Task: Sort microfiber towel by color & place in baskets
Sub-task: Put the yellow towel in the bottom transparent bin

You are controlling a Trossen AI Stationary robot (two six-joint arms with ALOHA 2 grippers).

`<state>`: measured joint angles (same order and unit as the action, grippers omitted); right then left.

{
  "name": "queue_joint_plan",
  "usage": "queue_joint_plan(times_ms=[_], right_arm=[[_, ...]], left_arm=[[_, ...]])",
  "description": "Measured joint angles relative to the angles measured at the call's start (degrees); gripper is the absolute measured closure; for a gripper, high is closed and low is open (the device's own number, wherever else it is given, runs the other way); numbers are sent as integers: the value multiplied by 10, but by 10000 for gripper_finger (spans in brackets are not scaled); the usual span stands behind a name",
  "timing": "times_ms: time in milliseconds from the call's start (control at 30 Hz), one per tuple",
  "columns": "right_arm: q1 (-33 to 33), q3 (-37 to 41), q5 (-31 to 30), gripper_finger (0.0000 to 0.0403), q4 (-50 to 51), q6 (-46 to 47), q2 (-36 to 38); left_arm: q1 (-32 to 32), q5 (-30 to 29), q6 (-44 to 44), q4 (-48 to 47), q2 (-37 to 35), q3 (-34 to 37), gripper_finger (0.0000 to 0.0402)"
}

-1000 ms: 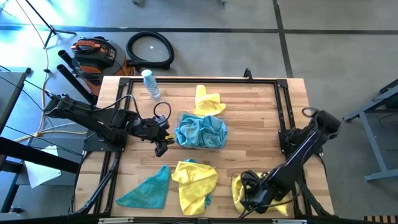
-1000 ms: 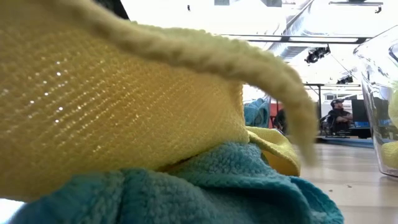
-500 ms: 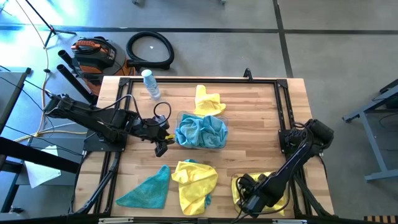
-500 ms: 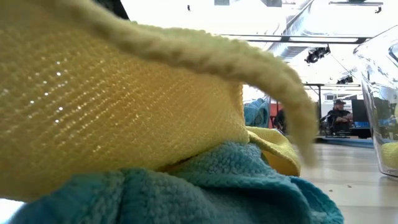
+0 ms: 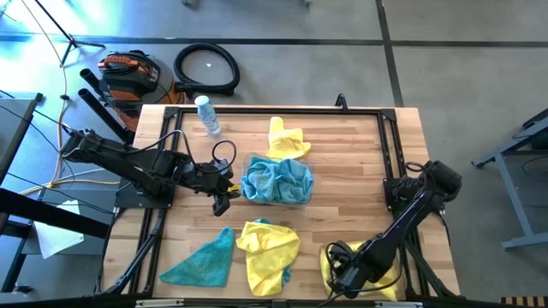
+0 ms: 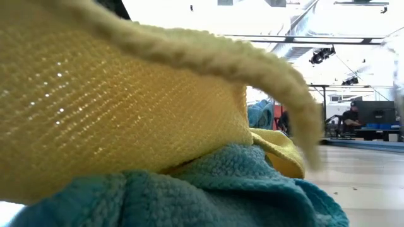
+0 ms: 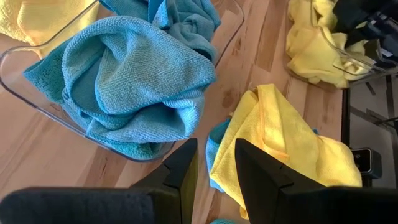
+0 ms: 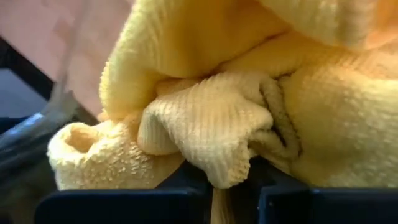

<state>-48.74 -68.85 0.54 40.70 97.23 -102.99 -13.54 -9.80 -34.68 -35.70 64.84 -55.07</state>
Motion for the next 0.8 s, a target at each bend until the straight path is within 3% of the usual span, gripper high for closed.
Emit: queue_joint_plan(times_ms=[167, 533, 700, 800], right_arm=[[0, -39, -30, 368, 60, 4, 15], [0, -227, -117, 368, 372, -20, 23], [0, -277, -212, 372, 490, -35, 26], [6, -257, -266, 389, 482, -74, 49]], left_arm=[[0, 0, 0, 0, 0, 0, 308], [0, 0, -10, 0, 0, 0, 308], [0, 0, -25, 1, 0, 0, 308], [0, 0, -31, 15, 0, 0, 308]])
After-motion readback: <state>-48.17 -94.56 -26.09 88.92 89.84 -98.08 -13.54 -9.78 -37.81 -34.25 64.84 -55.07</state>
